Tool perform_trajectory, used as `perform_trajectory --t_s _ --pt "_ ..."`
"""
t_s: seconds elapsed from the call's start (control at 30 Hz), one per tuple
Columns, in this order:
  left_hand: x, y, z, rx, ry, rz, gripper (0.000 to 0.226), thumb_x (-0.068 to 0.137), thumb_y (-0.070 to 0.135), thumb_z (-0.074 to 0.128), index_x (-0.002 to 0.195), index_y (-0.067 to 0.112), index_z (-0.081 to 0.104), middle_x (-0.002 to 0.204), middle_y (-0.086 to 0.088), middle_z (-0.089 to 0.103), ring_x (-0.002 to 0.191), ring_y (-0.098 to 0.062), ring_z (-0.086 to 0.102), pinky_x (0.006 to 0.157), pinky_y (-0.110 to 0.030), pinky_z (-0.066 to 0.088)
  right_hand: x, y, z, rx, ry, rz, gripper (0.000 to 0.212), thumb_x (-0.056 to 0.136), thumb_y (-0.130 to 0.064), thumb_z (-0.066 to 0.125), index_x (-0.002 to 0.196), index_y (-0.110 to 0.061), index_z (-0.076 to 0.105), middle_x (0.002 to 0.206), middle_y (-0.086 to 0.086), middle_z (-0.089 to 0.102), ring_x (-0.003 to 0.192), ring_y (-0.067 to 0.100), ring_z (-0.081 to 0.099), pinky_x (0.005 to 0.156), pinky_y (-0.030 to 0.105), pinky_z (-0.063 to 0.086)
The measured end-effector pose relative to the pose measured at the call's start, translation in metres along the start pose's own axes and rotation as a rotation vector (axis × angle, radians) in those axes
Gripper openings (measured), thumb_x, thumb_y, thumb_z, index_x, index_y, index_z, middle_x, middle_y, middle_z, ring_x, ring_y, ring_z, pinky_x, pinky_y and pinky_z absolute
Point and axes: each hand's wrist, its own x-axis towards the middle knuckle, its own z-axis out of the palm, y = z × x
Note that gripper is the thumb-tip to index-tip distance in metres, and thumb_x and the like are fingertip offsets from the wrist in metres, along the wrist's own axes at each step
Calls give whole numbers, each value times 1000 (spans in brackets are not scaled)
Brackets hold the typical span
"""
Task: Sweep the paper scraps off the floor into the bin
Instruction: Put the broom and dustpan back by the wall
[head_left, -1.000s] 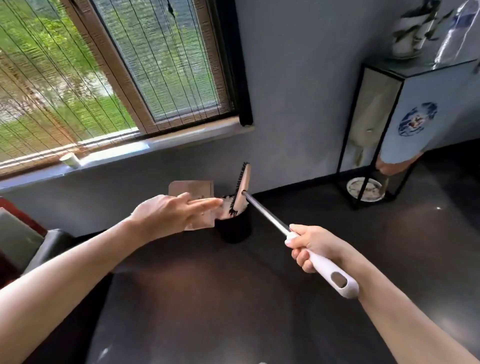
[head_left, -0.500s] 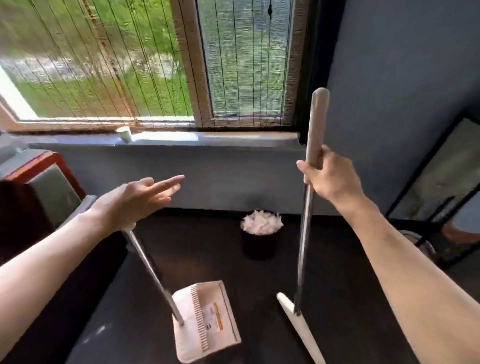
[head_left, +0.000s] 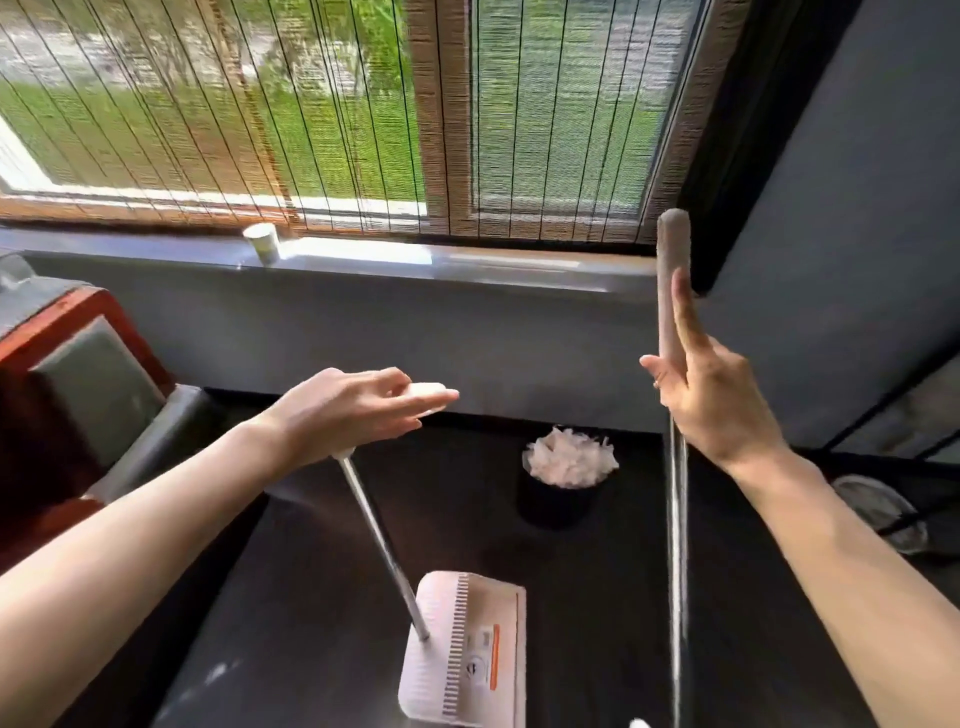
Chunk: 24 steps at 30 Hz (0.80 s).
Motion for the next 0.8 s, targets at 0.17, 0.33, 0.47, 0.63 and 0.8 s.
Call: perform_trajectory --t_s 0.17,0.33,0.47,0.63,0.8 --pt "39 -40 27 -111 -44 67 45 93 32 41 138 35 38 94 -3 61 57 -19 58 37 -30 49 51 20 29 36 24 31 102 87 -5 66 146 -39 -11 79 17 65 60 19 58 71 33 54" --pt "74 -92 52 -115 1 157 34 102 32 30 133 30 43 111 -8 67 76 -21 69 43 -34 55 105 51 77 133 57 55 110 89 -8 64 137 -63 -18 87 18 66 60 21 62 64 38 58" --pt "103 -150 81 -115 -10 237 36 104 33 25 133 28 44 122 -12 64 92 -24 69 55 -35 59 147 75 127 183 62 131 105 90 -11 64 138 -59 -16 87 19 67 66 26 65 67 46 59" --pt "130 -219 135 -120 -190 248 73 91 10 61 147 37 22 143 -14 47 111 -30 62 70 -42 59 185 98 188 227 63 140 110 91 -5 62 132 -70 -17 101 23 68 65 17 60 67 46 59" --pt "167 -274 183 -202 -187 400 74 86 5 68 146 25 30 142 -19 46 109 -31 62 69 -42 59 207 122 253 250 55 170 114 90 1 62 133 -68 -18 102 24 68 63 9 55 66 31 55"
